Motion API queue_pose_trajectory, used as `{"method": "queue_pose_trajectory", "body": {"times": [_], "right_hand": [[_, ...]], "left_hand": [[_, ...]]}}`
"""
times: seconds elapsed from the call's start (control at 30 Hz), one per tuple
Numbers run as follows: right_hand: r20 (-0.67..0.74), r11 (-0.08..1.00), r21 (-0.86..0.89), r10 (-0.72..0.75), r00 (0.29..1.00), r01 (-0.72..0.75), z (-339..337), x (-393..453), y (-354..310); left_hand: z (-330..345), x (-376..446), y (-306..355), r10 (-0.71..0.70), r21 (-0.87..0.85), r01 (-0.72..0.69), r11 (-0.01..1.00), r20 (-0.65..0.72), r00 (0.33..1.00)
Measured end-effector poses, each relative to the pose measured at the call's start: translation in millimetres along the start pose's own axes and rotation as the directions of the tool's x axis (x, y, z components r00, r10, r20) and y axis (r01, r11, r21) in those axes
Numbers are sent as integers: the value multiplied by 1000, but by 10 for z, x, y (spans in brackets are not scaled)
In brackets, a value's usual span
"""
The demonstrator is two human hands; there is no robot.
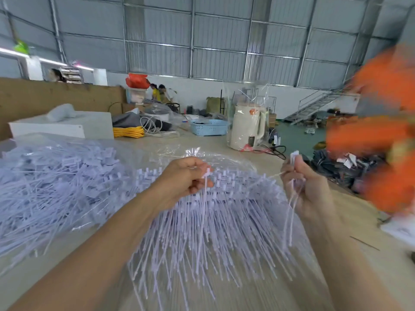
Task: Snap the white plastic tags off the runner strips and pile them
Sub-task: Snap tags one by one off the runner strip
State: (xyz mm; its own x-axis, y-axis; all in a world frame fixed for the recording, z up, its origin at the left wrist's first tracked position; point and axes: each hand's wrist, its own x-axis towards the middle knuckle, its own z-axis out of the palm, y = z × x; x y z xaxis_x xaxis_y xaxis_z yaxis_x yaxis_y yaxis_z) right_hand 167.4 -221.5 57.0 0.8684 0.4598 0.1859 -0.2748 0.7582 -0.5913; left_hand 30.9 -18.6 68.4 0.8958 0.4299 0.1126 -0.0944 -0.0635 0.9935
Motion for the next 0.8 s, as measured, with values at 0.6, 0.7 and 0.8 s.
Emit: {"method": "queue_pose_trajectory", "body": {"times": [0.6,0.7,0.8], "right_hand": [[314,811,-567,48,948,147,311,-289,617],[326,803,-573,39,945,165,316,-296,642],[274,814,-557,-6,962,164,306,-275,638]], "left_hand": [[391,-13,-80,200,58,-195,979,-102,974],[404,-28,-86,161,-35,-164,986,-75,984],[435,-13,-86,153,-85,-160,983,-89,984]]}}
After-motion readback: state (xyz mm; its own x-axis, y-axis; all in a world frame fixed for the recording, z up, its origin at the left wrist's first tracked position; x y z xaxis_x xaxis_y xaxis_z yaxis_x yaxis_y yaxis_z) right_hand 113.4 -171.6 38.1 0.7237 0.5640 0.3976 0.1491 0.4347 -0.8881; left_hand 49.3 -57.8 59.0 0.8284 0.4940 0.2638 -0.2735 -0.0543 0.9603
